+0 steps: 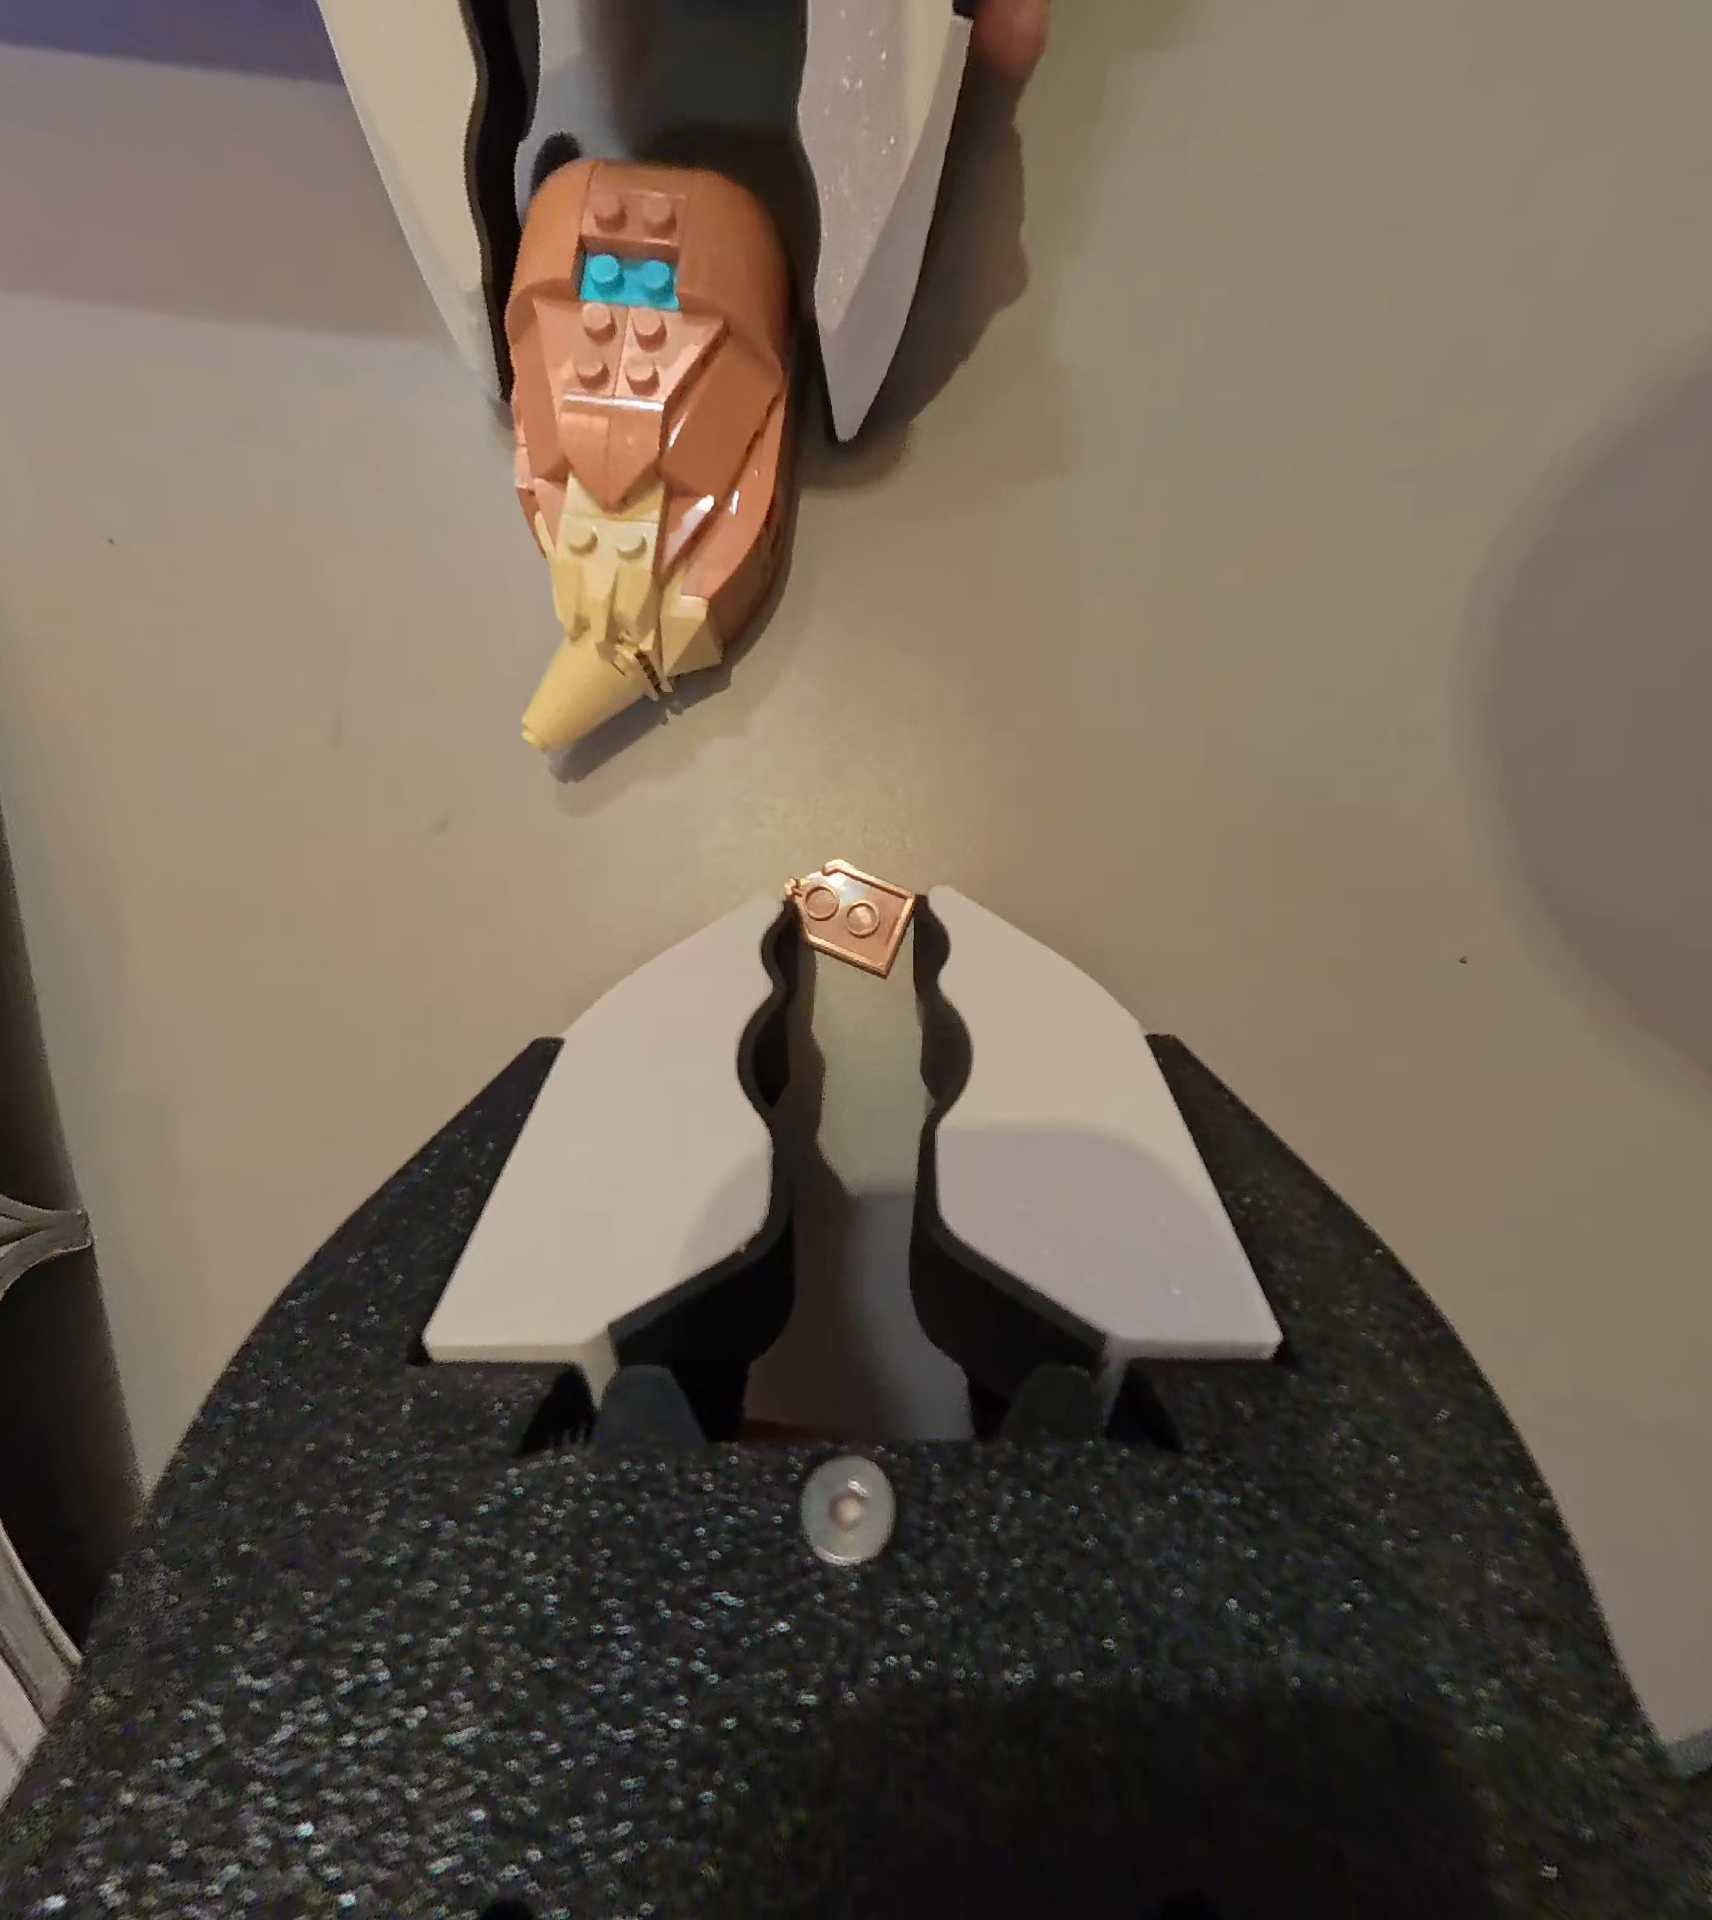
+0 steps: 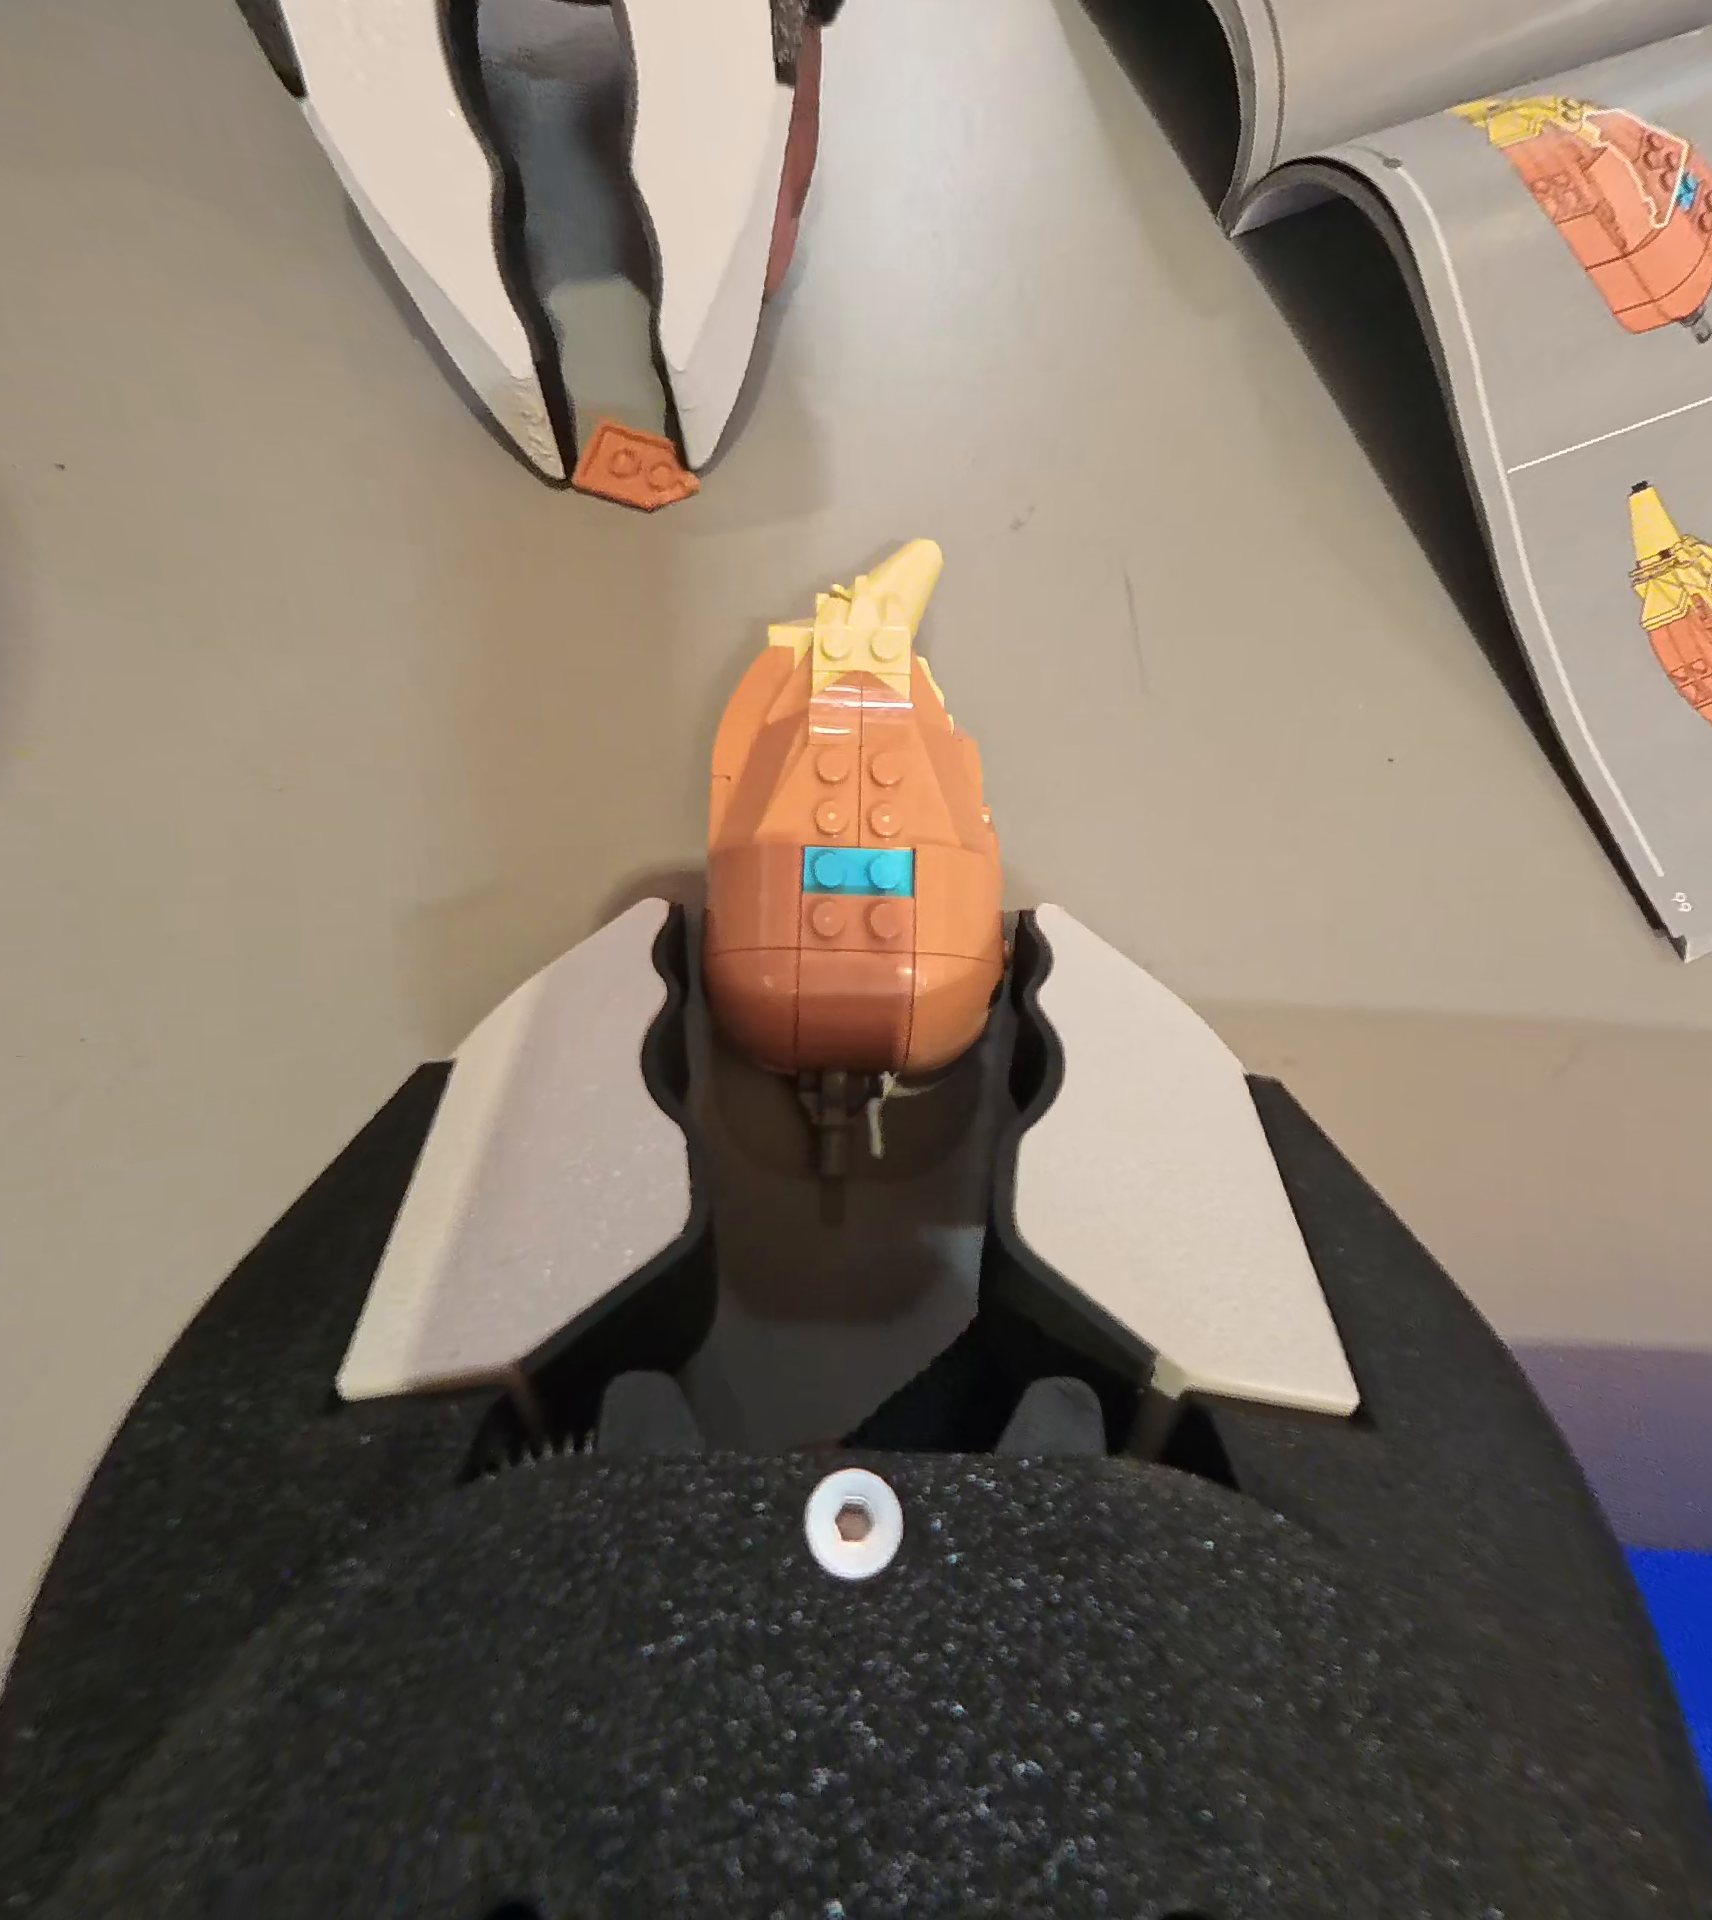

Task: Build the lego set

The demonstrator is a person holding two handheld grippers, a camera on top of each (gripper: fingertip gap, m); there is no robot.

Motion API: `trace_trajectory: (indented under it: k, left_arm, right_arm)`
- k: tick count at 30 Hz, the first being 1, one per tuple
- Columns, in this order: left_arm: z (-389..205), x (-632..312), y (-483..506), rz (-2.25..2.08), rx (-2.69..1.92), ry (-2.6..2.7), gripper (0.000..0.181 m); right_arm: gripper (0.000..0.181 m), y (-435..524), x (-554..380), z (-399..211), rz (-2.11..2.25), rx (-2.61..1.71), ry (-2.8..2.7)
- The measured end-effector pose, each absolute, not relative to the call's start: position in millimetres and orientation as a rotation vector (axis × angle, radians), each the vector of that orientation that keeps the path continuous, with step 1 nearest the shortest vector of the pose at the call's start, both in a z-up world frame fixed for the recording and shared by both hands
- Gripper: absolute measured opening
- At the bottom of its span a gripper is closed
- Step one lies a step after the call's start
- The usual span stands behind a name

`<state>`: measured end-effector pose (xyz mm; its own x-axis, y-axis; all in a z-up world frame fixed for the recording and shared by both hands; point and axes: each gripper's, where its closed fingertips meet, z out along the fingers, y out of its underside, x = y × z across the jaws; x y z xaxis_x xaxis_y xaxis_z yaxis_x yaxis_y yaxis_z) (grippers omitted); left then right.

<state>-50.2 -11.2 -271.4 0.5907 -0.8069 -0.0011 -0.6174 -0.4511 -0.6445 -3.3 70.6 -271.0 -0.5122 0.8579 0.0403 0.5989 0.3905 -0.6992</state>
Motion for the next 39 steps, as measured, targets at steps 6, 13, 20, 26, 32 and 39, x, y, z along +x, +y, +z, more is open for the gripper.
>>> trace_trajectory:
  k: [6, 13, 20, 26, 32, 39]
  left_arm:
    - [-270.3, -48.9, -8.8, -0.471, -2.198, 1.09, 0.021]
    - [-240.9, -43.0, 4.6, -0.482, -2.024, 1.018, 0.021]
    - [-174.6, -22.1, 14.2, -0.503, -1.595, 0.941, 0.021]
    - [-140.7, -5.1, 9.2, -0.538, -1.335, 0.899, 0.021]
    - [-130.8, 7.5, 3.9, -0.56, -1.23, 0.899, 0.021]
    - [-126.7, 13.2, 1.1, -0.551, -1.179, 0.904, 0.02]
  right_arm:
    - [0.064, 72.9, 1.0, -264.3, 0.884, -1.239, -2.243]
    - [0.059, 58.2, 4.6, -218.7, 1.249, -1.374, -2.07]
    - [0.052, 21.5, -1.6, -177.6, 1.774, -1.486, -1.892]
    - [0.049, -2.0, -1.5, -146.1, 2.22, -1.423, -1.743]
    - [0.043, -9.7, 0.7, -135.9, 2.425, -1.335, -1.668]
    - [0.033, -11.3, 2.9, -128.8, 2.56, -1.276, -1.596]
